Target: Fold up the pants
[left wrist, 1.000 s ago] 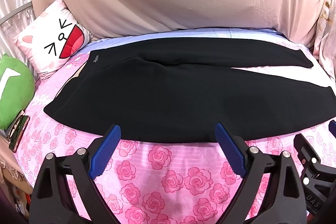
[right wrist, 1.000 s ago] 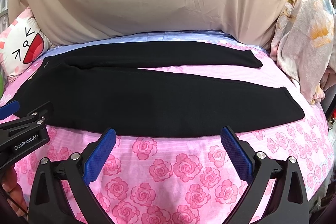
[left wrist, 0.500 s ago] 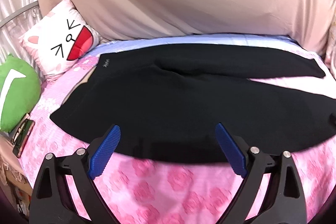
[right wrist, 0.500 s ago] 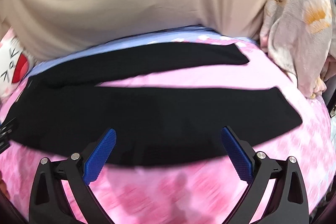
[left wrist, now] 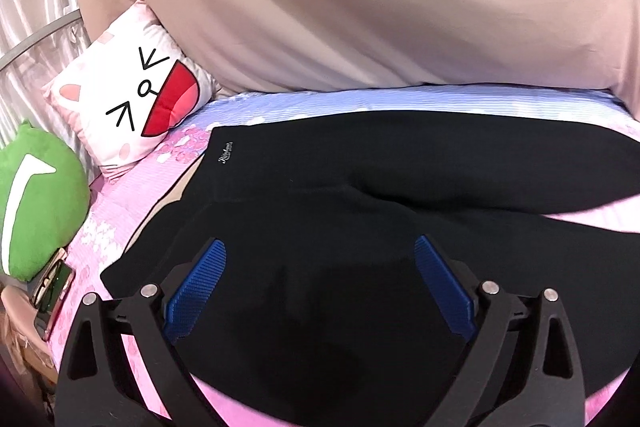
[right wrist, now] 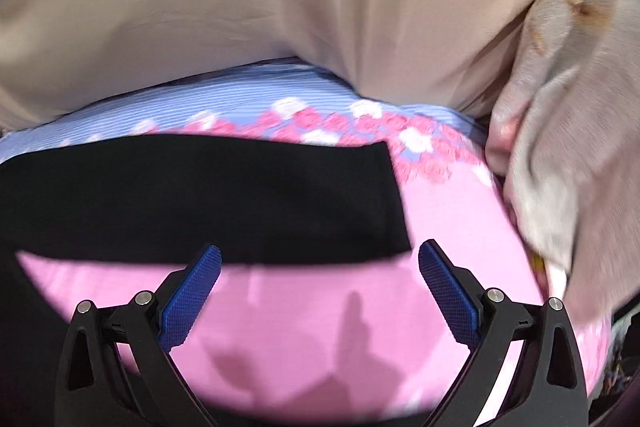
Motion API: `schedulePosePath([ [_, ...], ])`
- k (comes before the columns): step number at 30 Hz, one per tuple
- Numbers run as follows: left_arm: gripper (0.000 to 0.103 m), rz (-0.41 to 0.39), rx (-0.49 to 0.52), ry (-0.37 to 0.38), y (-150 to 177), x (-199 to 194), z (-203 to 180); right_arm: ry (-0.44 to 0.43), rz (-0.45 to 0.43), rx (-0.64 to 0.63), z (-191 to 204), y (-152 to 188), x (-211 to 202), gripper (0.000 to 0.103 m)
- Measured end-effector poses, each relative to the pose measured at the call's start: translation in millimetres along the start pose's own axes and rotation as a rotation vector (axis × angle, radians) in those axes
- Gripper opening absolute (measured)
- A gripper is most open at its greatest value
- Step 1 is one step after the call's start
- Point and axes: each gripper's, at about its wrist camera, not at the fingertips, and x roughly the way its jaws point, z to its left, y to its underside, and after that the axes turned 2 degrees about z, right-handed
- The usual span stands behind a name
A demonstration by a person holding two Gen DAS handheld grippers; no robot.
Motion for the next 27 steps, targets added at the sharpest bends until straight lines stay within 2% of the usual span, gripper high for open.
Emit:
schedulePosePath([
  [2,0.094,0.006,0.000,-0.024,-6,12,2,-0.002,0.021,0.007,-14,-15,26,0.096],
  [5,0.094,0.011,-0.012,-0.051,-13,27,7,-0.051,0.022,0.037,-31,-30,49,0.096],
  [8,0.094,0.029,-0.030,-0.041,-20,45,14,-0.107,0.069,0.064,-45,-42,76,0.096],
  [10,0.094,0.033,-0.037,-0.038,-22,53,17,-0.109,0.104,0.067,-47,-43,93,0.096],
  [12,0.094,0.029,-0.049,-0.025,-26,62,21,-0.116,0.120,0.068,-47,-44,102,0.088],
  [13,0.094,0.029,-0.051,-0.024,-29,67,24,-0.128,0.106,0.063,-45,-45,102,0.078],
  [14,0.094,0.027,-0.052,-0.027,-32,71,27,-0.140,0.094,0.058,-42,-46,101,0.072],
  [15,0.094,0.023,-0.053,-0.036,-37,78,32,-0.141,0.092,0.056,-41,-46,100,0.061],
  [16,0.094,0.022,-0.064,-0.049,-43,86,40,-0.132,0.086,0.053,-38,-46,98,0.042],
  [17,0.094,0.028,-0.079,-0.062,-51,94,49,-0.137,0.084,0.055,-37,-47,96,0.029],
  [18,0.094,0.038,-0.096,-0.071,-57,101,58,-0.157,0.084,0.061,-36,-47,93,0.013],
  [19,0.094,0.049,-0.113,-0.070,-65,109,67,-0.176,0.084,0.071,-33,-47,90,0.013],
  [23,0.094,0.061,-0.182,-0.112,-101,148,110,-0.102,0.025,0.017,-15,-44,69,0.012],
  [27,0.093,0.157,-0.250,-0.064,-129,209,145,-0.084,-0.020,-0.018,-2,-43,44,0.012],
])
